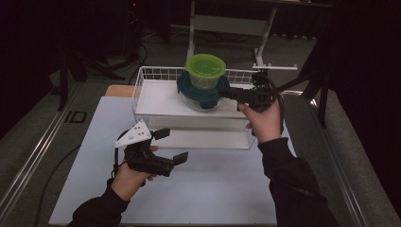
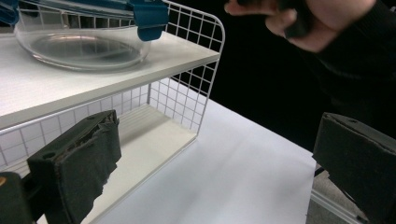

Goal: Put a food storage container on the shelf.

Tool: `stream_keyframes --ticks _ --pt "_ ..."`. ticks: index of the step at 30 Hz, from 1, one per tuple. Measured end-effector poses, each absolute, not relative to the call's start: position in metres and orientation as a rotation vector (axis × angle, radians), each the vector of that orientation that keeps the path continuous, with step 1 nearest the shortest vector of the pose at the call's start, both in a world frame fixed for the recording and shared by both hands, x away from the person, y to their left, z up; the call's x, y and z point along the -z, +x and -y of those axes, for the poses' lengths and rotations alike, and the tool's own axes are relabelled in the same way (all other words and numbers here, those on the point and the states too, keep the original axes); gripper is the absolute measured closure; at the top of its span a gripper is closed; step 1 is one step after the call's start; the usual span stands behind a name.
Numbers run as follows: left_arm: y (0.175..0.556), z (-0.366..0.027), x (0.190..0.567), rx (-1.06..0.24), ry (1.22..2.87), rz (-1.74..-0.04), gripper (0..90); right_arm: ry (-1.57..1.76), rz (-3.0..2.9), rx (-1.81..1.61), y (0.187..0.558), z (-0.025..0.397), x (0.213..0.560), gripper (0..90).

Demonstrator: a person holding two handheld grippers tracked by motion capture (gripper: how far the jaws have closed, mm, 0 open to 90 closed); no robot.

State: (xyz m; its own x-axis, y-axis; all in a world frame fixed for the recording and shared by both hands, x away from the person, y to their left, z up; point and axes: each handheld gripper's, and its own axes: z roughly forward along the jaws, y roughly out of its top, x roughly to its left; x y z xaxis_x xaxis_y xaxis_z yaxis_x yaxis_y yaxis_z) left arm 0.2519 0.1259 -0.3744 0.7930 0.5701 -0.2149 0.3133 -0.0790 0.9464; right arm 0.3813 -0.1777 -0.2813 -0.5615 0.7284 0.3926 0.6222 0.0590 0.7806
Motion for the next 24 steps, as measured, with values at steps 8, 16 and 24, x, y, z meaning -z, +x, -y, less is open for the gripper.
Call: stream_keyframes --ticks 8,16,24 --pt "0.245 -0.127 0.377 -0.279 1.693 -0.684 0.6 1.248 -2.250 -1.634 0.338 0.177 0.311 19.0" --pt "0.238 -0.126 0.388 -0.277 1.728 -0.679 0.6 1.172 -2.261 -1.645 0.306 0.184 0.349 17.1" --pt "0.229 -0.121 0.407 -0.262 1.750 -0.649 0.6 1.159 -2.257 -1.609 0.287 0.191 0.383 17.1"
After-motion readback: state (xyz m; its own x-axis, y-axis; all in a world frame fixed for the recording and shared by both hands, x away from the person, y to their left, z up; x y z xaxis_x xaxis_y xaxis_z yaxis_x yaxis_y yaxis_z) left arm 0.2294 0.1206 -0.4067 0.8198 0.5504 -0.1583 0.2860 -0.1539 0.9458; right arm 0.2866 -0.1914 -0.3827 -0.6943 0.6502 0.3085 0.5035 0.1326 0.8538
